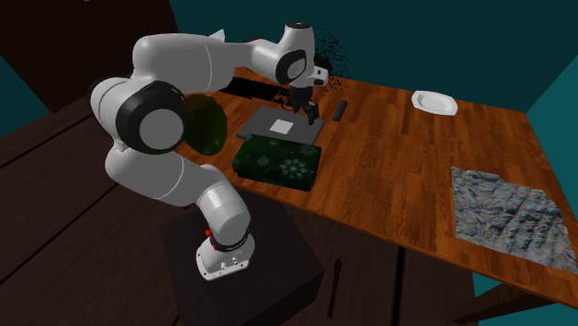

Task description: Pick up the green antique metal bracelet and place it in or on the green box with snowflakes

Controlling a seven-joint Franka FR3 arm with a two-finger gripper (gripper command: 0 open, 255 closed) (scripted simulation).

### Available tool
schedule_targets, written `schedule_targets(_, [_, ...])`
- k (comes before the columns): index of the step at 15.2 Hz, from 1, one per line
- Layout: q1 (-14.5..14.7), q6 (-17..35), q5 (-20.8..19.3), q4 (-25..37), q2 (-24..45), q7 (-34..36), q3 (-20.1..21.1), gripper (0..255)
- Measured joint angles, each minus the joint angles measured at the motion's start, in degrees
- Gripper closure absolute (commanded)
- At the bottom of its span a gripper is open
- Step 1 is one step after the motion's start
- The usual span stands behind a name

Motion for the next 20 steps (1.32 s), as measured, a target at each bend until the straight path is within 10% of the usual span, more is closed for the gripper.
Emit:
schedule_targets(10, [2.15, 8.87, -1.83, 9.62, 15.49, 8.83, 8.54, 0])
schedule_targets(20, [5.83, 12.64, -12.16, 25.95, 34.31, 19.86, 14.19, 0])
